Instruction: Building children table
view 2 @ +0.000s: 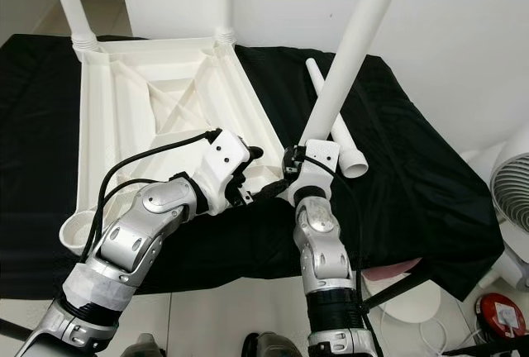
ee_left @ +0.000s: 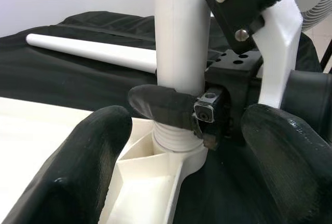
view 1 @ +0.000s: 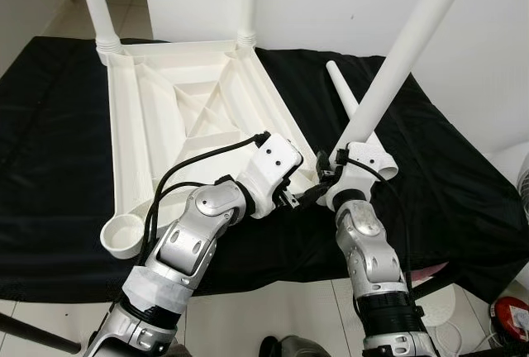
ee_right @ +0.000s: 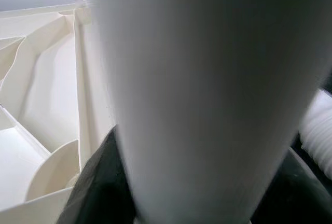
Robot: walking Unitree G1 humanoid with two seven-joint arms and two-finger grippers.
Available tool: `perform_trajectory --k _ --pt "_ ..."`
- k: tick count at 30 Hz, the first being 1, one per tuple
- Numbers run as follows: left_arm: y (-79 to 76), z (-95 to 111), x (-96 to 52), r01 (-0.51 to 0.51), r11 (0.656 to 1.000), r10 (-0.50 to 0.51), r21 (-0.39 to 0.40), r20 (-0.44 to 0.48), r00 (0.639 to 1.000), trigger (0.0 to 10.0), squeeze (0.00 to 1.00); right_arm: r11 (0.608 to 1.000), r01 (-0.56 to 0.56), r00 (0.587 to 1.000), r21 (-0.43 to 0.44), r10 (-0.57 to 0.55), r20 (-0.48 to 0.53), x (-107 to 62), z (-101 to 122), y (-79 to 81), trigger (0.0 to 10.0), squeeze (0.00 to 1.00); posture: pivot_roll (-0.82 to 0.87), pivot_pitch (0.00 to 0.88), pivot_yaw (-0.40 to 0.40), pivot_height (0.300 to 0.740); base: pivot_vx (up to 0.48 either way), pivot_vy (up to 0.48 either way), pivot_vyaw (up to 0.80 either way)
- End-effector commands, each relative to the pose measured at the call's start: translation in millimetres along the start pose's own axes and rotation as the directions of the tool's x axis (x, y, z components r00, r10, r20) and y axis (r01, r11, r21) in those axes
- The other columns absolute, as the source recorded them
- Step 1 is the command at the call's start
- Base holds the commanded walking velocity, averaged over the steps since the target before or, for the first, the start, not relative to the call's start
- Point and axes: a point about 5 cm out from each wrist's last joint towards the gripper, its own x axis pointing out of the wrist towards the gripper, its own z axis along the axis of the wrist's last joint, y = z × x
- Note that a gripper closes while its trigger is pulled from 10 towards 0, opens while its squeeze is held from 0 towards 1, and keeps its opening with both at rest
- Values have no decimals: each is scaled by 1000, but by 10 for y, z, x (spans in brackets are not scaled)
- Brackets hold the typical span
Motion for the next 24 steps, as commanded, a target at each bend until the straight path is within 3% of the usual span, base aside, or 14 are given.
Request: perform_trajectory --k 1,7,15,16,17,18,19,21,22,23,24 --pt "-2 8 5 -31 999 31 18 0 1000 10000 0 1000 6 998 27 -4 -56 -6 -108 -38 10000 1000 96 0 -78 740 0 0 0" --pt "15 26 12 -34 999 34 23 5 999 10000 0 999 -21 999 39 22 -23 10 -42 -63 10000 1000 99 0 -79 740 0 0 0" --pt "26 32 8 -40 999 39 26 6 999 10000 0 996 -84 996 -35 83 -31 73 -26 -234 10000 1000 103 0 -79 740 0 0 0" --pt "24 31 6 -40 999 40 26 6 999 10000 0 990 -130 991 -47 128 -36 75 -31 -250 10000 894 103 0 -79 740 0 0 0" --pt "26 31 4 -41 999 41 27 6 999 10000 0 982 -178 984 -61 176 -36 76 -28 -257 10000 0 102 0 -77 740 0 0 0" --pt "26 31 4 -41 999 41 27 6 999 10000 0 982 -178 984 -61 176 -36 76 -28 -257 10000 0 102 0 -77 740 0 0 0" --pt "29 31 2 -41 999 41 27 5 999 10000 0 961 -261 965 -95 260 -27 73 -13 -259 10000 0 100 0 -73 740 0 0 0" --pt "29 31 2 -41 999 41 27 5 999 10000 0 961 -261 965 -95 260 -27 73 -13 -259 10000 0 100 0 -73 740 0 0 0" --pt "30 32 1 -41 999 40 27 4 999 10000 0 931 -345 939 -124 344 -30 62 -7 -264 10000 0 98 0 -70 740 0 0 0" --pt "30 32 1 -41 999 40 27 4 999 10000 0 931 -345 939 -124 344 -30 62 -7 -264 10000 0 98 0 -70 740 0 0 0" --pt "32 34 1 -38 999 38 27 3 999 10000 0 896 -412 910 -163 412 -37 58 -5 -280 10000 0 93 0 -65 740 0 0 0"
